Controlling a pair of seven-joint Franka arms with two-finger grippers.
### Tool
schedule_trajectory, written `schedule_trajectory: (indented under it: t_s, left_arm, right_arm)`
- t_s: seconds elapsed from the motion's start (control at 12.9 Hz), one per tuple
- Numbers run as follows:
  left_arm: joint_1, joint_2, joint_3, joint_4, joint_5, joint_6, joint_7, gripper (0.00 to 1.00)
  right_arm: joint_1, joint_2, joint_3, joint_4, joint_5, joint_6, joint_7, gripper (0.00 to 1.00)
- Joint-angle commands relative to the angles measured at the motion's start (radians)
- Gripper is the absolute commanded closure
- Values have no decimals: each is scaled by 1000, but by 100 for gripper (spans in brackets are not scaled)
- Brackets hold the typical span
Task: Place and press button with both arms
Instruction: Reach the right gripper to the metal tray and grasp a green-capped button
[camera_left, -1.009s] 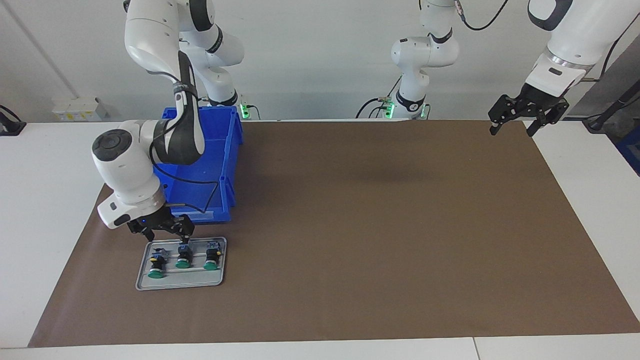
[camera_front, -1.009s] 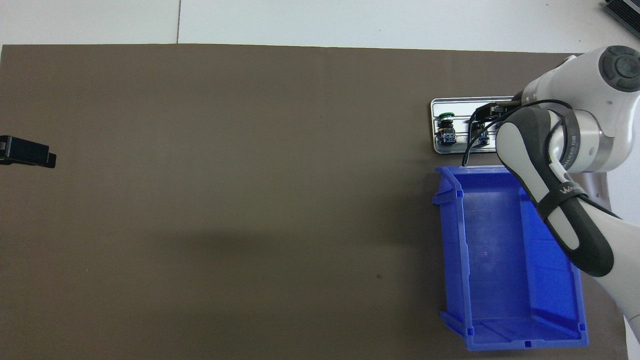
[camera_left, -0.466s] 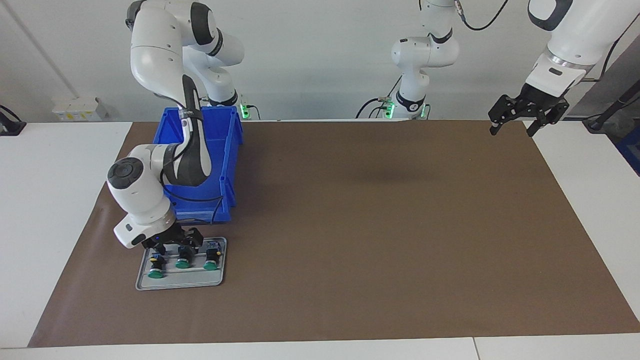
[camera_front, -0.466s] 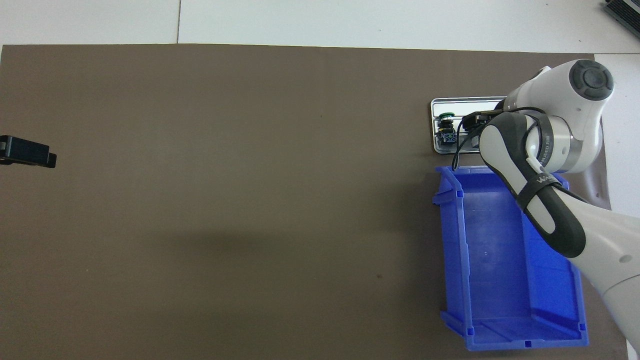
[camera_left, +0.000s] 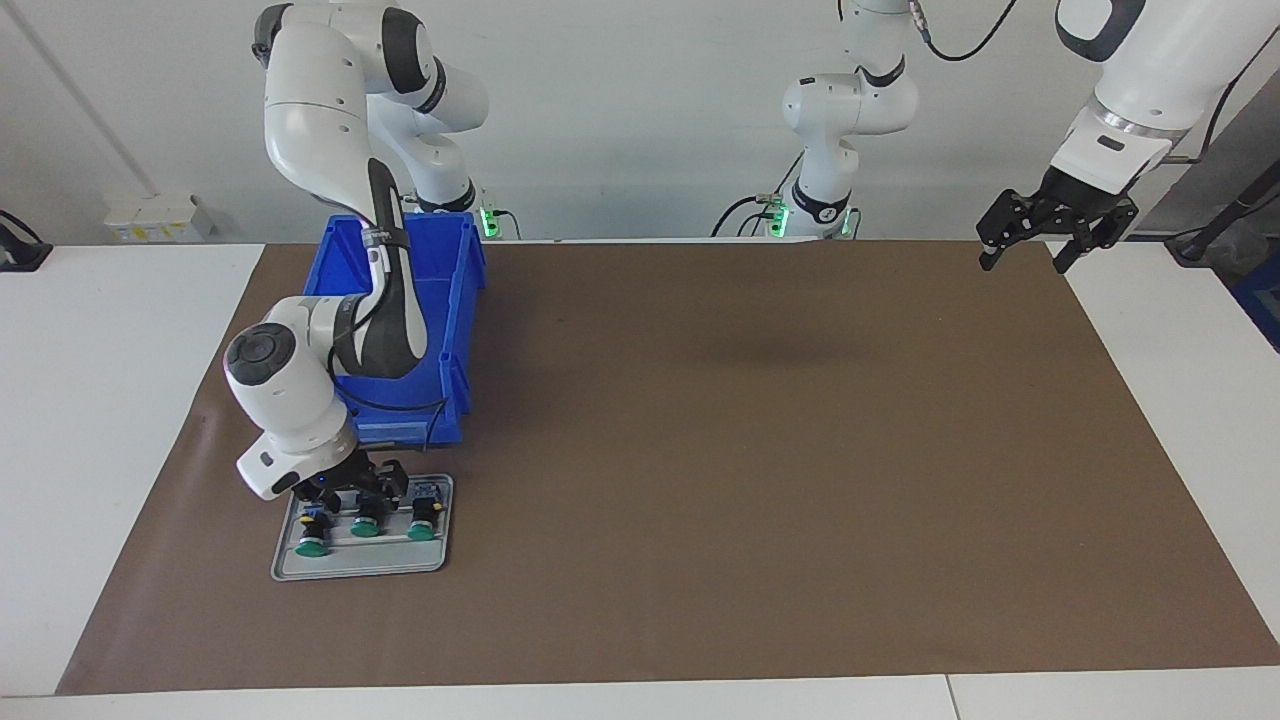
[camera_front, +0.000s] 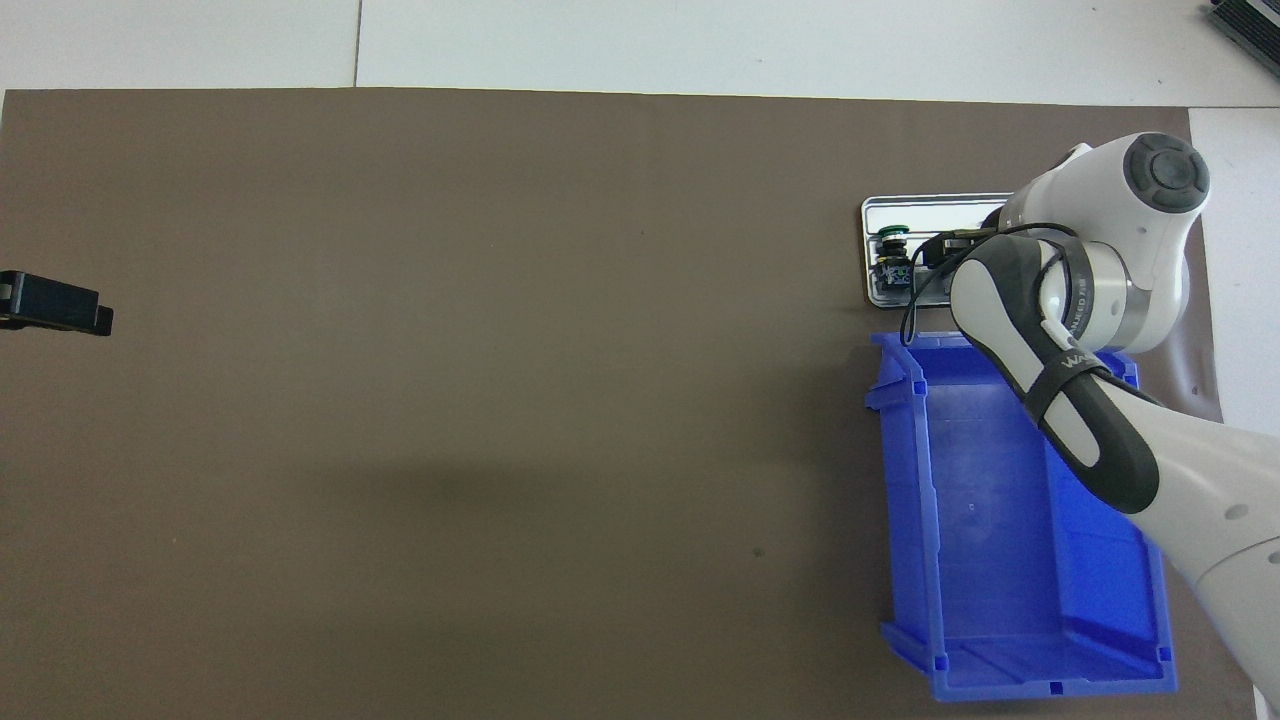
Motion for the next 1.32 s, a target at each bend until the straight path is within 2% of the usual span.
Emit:
schedule_trajectory:
  t_s: [0.0, 0.08, 0.31, 0.47, 0.78, 1.01, 1.24]
  left_arm:
    - [4, -31, -4, -36, 17, 13, 5, 0]
    - [4, -31, -4, -36, 17, 13, 5, 0]
    - [4, -31, -4, -36, 17, 13, 5, 0]
    - [4, -31, -4, -36, 17, 13, 5, 0]
    - [4, -31, -4, -36, 17, 13, 5, 0]
    - [4, -31, -4, -36, 17, 13, 5, 0]
    - [4, -31, -4, -36, 17, 13, 5, 0]
  right_arm:
    - [-2, 4, 4, -10, 31, 22, -45, 76]
    - [-2, 4, 4, -9, 31, 14, -44, 100]
    - [-3, 1, 2, 46, 21, -6, -31, 100]
    - [3, -13, -2, 106, 11, -55, 52, 100]
    - [72, -18, -5, 287, 7, -224, 512, 100]
    - [127, -41, 5, 315, 5, -259, 882, 100]
    - [254, -64, 4, 300, -10, -270, 1251, 100]
